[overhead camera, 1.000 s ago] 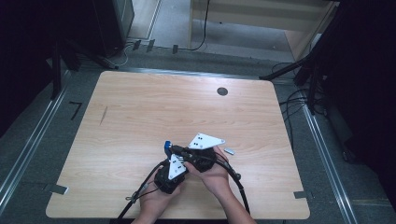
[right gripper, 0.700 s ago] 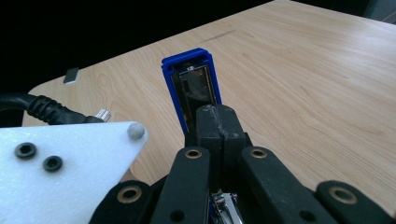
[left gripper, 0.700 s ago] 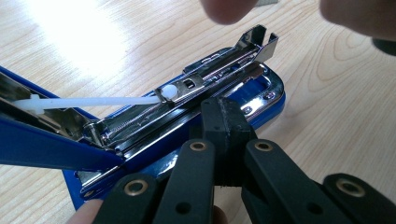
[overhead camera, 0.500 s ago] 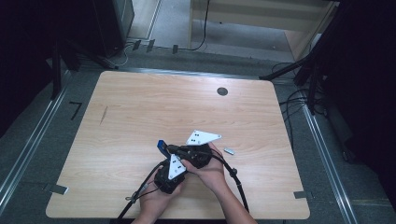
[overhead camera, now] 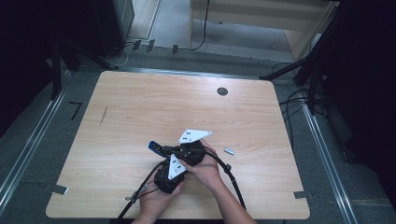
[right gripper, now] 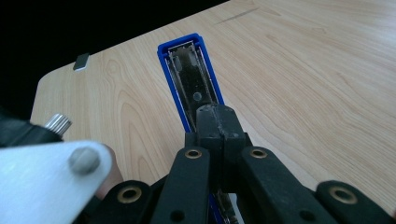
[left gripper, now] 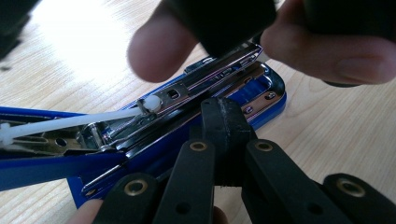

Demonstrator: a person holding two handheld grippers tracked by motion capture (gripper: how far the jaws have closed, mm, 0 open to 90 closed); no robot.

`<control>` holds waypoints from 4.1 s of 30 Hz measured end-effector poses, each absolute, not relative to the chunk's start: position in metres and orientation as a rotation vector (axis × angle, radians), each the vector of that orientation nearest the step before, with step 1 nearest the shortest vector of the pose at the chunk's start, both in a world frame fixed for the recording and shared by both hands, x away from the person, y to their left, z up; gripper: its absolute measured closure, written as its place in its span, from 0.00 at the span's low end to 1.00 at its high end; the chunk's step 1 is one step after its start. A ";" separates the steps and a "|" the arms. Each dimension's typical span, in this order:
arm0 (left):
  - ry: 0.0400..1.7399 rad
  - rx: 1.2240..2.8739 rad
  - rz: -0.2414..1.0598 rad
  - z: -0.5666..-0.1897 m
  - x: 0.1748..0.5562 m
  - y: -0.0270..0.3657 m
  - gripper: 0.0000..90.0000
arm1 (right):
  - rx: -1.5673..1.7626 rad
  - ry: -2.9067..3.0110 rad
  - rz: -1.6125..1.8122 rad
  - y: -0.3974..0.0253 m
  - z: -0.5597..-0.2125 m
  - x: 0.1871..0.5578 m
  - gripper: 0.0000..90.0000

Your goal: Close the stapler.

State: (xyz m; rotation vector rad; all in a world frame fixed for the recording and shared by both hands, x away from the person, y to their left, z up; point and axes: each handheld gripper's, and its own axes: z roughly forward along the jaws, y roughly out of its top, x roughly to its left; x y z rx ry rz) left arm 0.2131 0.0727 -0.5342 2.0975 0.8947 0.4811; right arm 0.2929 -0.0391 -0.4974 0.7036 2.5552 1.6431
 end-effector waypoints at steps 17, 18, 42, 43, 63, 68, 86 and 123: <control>0.898 2.098 0.480 -0.534 0.213 0.074 1.00 | 0.708 2.669 1.549 -0.020 -0.503 0.303 1.00; 0.901 2.093 0.475 -0.534 0.213 0.074 1.00 | 0.711 2.681 1.543 -0.018 -0.503 0.304 1.00; 0.903 2.092 0.471 -0.534 0.213 0.074 1.00 | 0.718 2.722 1.468 -0.010 -0.503 0.307 1.00; 0.903 2.093 0.471 -0.534 0.213 0.074 1.00 | 0.718 2.716 1.471 -0.012 -0.502 0.307 1.00; 0.907 2.088 0.475 -0.534 0.213 0.074 1.00 | 0.798 2.614 1.504 -0.045 -0.492 0.309 1.00; 0.905 2.091 0.478 -0.534 0.213 0.074 1.00 | 0.824 2.581 1.508 -0.055 -0.489 0.308 0.99; 0.902 2.092 0.477 -0.534 0.213 0.074 1.00 | 0.910 2.448 1.481 -0.095 -0.478 0.302 0.92; 0.904 2.093 0.478 -0.534 0.212 0.074 1.00 | 1.194 2.260 1.305 -0.216 -0.523 0.300 1.00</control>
